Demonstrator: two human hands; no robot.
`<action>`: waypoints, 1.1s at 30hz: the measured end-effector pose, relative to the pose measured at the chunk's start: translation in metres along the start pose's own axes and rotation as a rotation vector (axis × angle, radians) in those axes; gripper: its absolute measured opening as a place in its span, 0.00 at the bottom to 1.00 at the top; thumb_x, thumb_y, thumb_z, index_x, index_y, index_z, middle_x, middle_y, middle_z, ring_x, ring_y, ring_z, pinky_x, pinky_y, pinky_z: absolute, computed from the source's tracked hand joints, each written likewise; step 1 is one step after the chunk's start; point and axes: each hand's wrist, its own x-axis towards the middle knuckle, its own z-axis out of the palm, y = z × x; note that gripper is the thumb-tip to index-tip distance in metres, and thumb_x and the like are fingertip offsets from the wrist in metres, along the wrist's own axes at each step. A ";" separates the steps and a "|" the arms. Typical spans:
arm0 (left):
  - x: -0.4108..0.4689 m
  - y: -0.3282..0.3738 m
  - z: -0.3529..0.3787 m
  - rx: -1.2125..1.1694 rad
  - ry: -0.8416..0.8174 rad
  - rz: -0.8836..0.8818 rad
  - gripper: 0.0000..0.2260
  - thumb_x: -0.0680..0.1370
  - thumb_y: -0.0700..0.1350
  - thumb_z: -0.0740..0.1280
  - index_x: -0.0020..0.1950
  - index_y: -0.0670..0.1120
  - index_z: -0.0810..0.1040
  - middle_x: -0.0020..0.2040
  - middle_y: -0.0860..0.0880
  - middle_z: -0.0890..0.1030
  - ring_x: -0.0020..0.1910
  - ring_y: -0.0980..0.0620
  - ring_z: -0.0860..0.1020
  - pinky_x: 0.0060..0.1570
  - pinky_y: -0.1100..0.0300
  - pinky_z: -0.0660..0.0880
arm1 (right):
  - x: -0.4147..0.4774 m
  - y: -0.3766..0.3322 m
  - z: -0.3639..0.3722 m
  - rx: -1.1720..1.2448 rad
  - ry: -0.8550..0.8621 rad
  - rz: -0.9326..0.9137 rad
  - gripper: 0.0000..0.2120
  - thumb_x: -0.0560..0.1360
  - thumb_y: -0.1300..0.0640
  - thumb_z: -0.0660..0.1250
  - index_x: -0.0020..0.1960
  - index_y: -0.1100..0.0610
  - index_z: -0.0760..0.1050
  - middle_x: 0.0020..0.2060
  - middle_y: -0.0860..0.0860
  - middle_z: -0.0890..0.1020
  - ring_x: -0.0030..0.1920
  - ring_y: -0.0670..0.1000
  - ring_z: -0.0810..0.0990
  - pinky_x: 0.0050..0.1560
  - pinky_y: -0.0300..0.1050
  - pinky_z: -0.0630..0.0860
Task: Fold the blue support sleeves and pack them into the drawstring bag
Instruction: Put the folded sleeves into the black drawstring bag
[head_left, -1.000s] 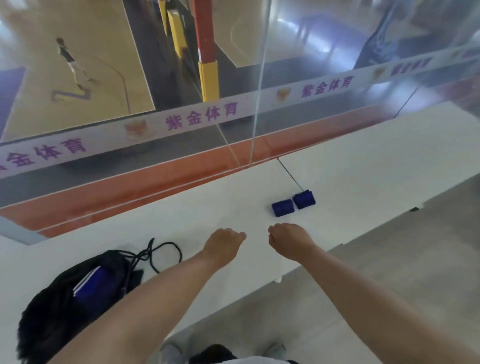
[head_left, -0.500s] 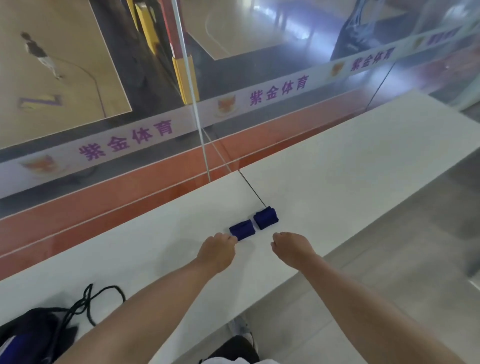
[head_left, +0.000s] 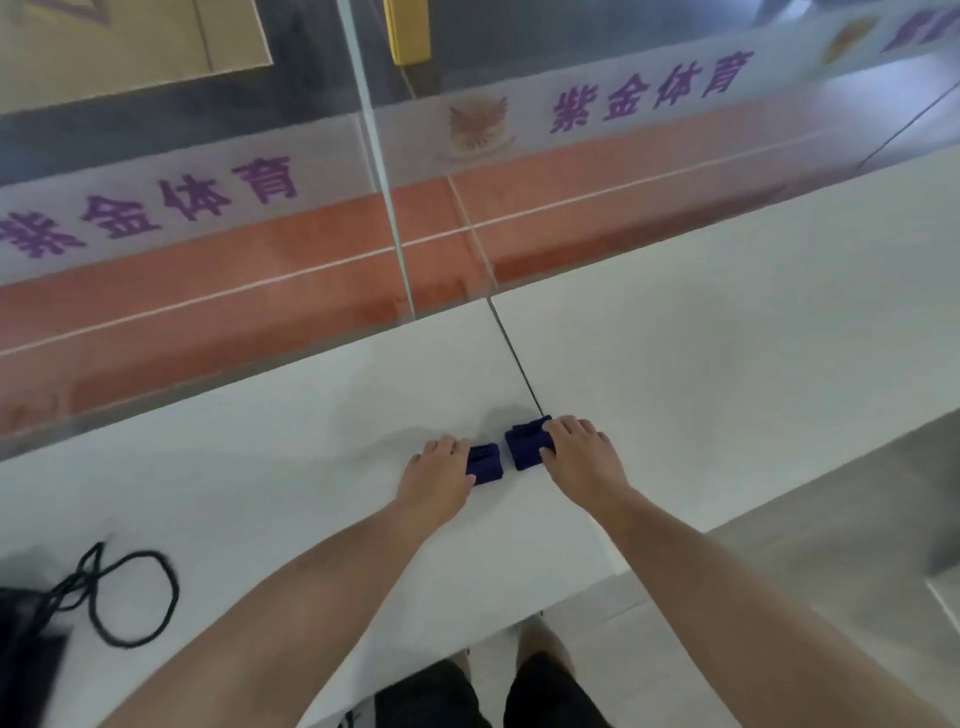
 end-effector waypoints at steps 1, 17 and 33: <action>0.004 -0.001 0.007 -0.008 -0.007 -0.020 0.20 0.81 0.50 0.62 0.71 0.47 0.67 0.66 0.48 0.72 0.63 0.46 0.71 0.59 0.52 0.71 | 0.011 0.003 0.003 0.008 -0.028 -0.013 0.17 0.81 0.51 0.61 0.68 0.55 0.70 0.65 0.50 0.74 0.64 0.54 0.73 0.62 0.50 0.71; 0.015 -0.003 0.023 -0.318 -0.036 -0.317 0.15 0.76 0.50 0.68 0.57 0.43 0.75 0.57 0.44 0.73 0.55 0.43 0.74 0.53 0.53 0.74 | 0.056 0.015 0.012 -0.183 -0.329 -0.024 0.20 0.74 0.46 0.67 0.61 0.56 0.73 0.58 0.54 0.71 0.58 0.57 0.72 0.55 0.49 0.73; 0.010 -0.007 0.011 -1.129 -0.021 -0.671 0.11 0.83 0.48 0.60 0.57 0.46 0.79 0.53 0.45 0.82 0.51 0.47 0.79 0.54 0.51 0.77 | 0.063 -0.025 -0.009 0.923 -0.727 0.270 0.13 0.81 0.55 0.65 0.63 0.59 0.76 0.55 0.55 0.84 0.53 0.53 0.81 0.53 0.47 0.78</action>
